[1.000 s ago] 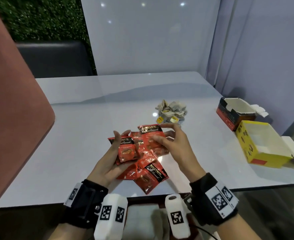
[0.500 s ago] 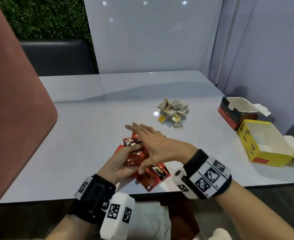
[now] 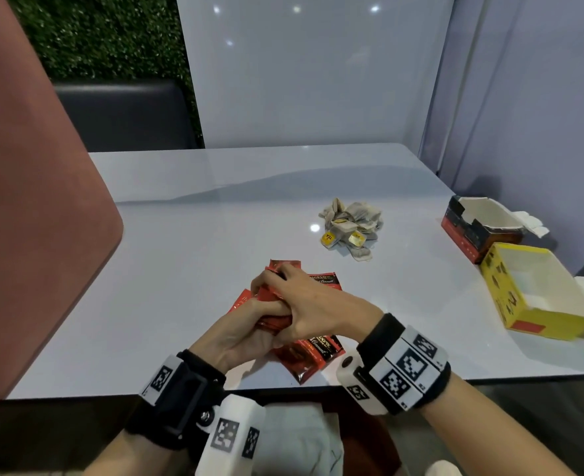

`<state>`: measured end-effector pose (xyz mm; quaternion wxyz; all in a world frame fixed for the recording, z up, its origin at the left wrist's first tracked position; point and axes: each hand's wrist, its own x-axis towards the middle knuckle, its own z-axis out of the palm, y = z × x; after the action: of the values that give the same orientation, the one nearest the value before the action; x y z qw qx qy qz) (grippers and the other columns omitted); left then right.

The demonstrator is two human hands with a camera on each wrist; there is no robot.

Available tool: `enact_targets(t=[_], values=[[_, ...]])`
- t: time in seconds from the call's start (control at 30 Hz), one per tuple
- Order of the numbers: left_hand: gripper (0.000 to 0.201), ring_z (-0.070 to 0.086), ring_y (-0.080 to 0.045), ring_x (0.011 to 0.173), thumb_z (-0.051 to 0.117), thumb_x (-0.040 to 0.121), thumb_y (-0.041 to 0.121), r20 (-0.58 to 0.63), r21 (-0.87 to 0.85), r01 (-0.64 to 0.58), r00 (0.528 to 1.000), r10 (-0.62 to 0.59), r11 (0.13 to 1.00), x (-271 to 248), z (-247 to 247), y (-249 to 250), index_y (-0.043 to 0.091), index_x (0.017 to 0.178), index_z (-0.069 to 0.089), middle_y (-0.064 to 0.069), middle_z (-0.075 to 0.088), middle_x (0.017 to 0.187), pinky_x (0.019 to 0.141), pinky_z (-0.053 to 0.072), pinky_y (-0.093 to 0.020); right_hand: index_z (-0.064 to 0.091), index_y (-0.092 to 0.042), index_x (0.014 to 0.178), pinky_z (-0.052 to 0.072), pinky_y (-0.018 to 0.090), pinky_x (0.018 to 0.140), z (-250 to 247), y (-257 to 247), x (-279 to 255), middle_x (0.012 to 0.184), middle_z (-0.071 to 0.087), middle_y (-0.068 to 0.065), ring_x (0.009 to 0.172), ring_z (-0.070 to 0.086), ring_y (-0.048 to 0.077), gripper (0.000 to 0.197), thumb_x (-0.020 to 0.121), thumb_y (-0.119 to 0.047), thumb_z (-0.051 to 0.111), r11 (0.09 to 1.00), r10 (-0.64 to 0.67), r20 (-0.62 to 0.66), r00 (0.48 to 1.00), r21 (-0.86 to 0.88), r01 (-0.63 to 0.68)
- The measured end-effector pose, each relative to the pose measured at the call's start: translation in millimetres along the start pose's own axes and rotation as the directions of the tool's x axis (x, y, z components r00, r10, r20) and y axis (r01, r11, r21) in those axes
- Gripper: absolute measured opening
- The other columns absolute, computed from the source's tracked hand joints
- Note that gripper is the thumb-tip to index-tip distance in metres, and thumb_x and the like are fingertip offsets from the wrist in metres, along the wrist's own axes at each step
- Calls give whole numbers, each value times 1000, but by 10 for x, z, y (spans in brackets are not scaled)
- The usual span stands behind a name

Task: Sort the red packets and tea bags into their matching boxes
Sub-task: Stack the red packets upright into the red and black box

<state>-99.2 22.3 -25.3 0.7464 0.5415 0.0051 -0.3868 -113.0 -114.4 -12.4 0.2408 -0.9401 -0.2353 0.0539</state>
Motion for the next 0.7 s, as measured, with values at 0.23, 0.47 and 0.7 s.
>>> enact_targets(t=[0.23, 0.47, 0.7], values=[[16, 66, -20, 59, 51, 84, -6, -12, 155, 25, 1000, -23, 988, -28, 7, -5, 5, 89, 62, -13, 68, 71, 55, 56, -31, 22, -30, 143, 37, 31, 103, -145, 26, -114, 135, 38, 3, 123, 39, 17, 96, 67, -39, 80, 996, 18, 125, 992, 81, -28], [44, 71, -27, 87, 71, 74, 10, -1, 43, -104, 995, 105, 994, -202, -333, 125, -6, 113, 59, -22, 67, 110, 69, 59, -31, 49, 0, 121, 44, 40, 91, -1367, 1452, -466, 123, 55, 25, 115, 49, 39, 41, 89, -23, 60, 519, 689, -507, 518, -154, -841], [42, 66, -28, 104, 62, 73, 4, -134, -6, -311, 942, 308, 950, -424, -588, 310, -3, 115, 57, -16, 67, 115, 86, 53, -38, 61, -10, 109, 50, 40, 85, -1398, 2098, -765, 106, 66, 14, 99, 62, 34, 24, 90, -19, 49, 313, 740, -521, 426, -294, -903]])
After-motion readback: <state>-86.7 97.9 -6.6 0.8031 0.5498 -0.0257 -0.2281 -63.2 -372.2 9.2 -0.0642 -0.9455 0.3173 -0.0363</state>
